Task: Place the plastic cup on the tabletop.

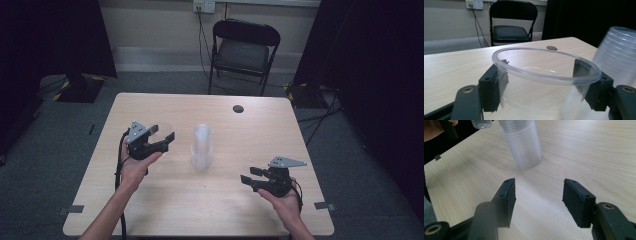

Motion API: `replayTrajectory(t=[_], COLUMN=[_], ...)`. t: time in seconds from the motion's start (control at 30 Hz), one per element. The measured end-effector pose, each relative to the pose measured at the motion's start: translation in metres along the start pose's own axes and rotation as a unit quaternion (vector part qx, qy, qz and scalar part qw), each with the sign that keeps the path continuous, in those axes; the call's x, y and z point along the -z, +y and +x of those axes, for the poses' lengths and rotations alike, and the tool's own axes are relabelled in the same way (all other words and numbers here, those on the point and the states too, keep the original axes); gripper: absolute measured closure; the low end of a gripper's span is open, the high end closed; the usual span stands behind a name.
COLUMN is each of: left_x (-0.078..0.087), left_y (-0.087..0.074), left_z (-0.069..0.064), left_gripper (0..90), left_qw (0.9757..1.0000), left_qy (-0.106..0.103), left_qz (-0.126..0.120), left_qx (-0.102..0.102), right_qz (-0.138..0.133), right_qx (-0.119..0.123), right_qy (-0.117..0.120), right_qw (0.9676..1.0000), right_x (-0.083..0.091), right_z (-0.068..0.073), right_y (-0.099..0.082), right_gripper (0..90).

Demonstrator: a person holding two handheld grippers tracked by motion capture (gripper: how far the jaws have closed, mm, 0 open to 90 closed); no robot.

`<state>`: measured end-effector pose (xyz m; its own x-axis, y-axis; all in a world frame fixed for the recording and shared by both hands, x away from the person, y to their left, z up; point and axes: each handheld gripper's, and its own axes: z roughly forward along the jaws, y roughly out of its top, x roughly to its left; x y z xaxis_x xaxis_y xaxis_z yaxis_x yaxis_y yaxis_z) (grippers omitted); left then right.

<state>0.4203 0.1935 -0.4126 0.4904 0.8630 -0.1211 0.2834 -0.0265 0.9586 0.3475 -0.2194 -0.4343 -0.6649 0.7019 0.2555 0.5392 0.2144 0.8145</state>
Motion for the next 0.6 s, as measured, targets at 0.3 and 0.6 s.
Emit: replayTrajectory(t=[0.3,0.6], left_x=[-0.025,-0.041], left_y=[0.0,-0.007], left_z=[0.005,0.01], left_gripper=[28.4,27.9], left_qw=[0.9999,0.9998], left_qy=[0.012,0.015], left_qz=[-0.001,0.012], left_qx=[-0.007,-0.007], right_qz=[0.004,0.005], right_qx=[0.003,0.002], right_qy=[0.004,0.004], right_qw=[1.0,1.0], right_x=[-0.005,-0.005], right_z=[0.002,0.001], right_y=[-0.002,-0.003], right_gripper=[43.8,43.7])
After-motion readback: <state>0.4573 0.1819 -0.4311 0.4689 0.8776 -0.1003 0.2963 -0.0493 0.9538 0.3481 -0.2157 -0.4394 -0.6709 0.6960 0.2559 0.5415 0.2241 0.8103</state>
